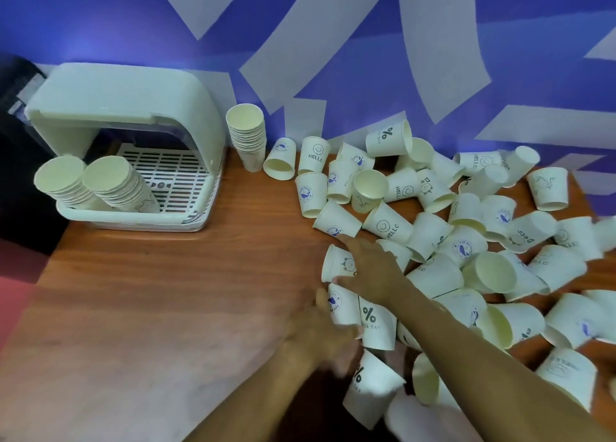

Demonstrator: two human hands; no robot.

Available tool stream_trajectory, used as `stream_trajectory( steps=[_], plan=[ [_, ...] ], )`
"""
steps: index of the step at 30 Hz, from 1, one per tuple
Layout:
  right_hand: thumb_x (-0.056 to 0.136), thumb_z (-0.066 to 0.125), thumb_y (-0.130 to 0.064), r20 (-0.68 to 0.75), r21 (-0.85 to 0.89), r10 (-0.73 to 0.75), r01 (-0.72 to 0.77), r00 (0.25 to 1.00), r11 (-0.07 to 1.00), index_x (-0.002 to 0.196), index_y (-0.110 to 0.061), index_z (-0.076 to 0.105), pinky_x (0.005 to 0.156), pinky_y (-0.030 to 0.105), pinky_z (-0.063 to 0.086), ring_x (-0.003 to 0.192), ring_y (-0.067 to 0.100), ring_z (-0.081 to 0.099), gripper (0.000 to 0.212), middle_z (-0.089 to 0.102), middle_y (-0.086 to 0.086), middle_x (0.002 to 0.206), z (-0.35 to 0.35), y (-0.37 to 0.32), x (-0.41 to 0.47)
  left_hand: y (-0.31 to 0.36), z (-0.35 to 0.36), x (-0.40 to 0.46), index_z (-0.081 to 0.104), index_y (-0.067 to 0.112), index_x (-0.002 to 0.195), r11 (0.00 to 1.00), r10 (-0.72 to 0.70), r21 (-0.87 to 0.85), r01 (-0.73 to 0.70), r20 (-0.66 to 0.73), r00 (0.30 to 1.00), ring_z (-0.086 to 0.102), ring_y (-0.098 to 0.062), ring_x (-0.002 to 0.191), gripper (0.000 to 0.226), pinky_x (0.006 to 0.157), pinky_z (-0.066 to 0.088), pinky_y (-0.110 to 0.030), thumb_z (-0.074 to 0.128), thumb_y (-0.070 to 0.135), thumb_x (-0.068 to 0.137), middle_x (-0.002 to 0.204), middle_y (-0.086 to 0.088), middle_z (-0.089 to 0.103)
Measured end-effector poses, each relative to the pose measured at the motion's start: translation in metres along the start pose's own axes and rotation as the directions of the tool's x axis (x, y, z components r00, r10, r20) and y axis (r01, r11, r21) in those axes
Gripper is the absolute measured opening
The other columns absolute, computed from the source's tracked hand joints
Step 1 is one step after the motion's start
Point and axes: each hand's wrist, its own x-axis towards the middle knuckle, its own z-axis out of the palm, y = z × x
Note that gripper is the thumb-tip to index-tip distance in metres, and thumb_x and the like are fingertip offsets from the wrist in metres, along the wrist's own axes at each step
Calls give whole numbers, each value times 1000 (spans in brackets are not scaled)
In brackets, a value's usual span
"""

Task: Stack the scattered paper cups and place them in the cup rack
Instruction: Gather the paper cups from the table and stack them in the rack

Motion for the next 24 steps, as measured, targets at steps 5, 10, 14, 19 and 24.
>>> stream_trajectory(
  steps=[5,10,14,19,24],
  plan=[
    [82,64,-43,0,-48,-21,21,1000,999,147,-34,20,104,43,31,129,23,38,79,40,-3,144,10,-3,3,-4,7,2,22,30,130,996,2,-89,-1,12,1000,59,-23,105,73,91,47,-36,59,57,74,119,4,59],
    [86,62,-33,-55,7,-33,34,998,999,145,-31,26,103,42,35,126,22,42,69,45,-2,139,5,-6,5,-9,-6,-4,28,33,120,988,38,-145,-45,-48,998,59,-19,103,57,80,44,-30,62,46,76,115,7,59],
    [84,63,-37,-32,9,-27,28,999,1000,145,-30,26,103,44,37,126,22,43,72,47,-1,138,1,-8,4,-17,-25,-10,29,26,106,991,33,-130,-45,-96,995,57,-23,102,47,76,42,-28,64,41,79,113,-3,56],
    [81,65,-41,23,-47,-4,5,1000,999,146,-30,22,105,45,36,126,22,42,79,43,-2,142,8,-15,4,-31,-48,-19,29,15,118,998,2,-69,-12,-140,990,55,-29,105,60,81,44,-32,66,41,79,118,-11,52],
    [78,66,-44,-39,70,-9,12,999,997,146,-29,22,100,41,40,122,24,46,83,46,2,137,-2,-32,3,-45,-86,-31,34,14,115,996,43,-61,-58,-233,971,50,-23,100,55,78,37,-28,68,41,80,118,-8,47]
  ],
)
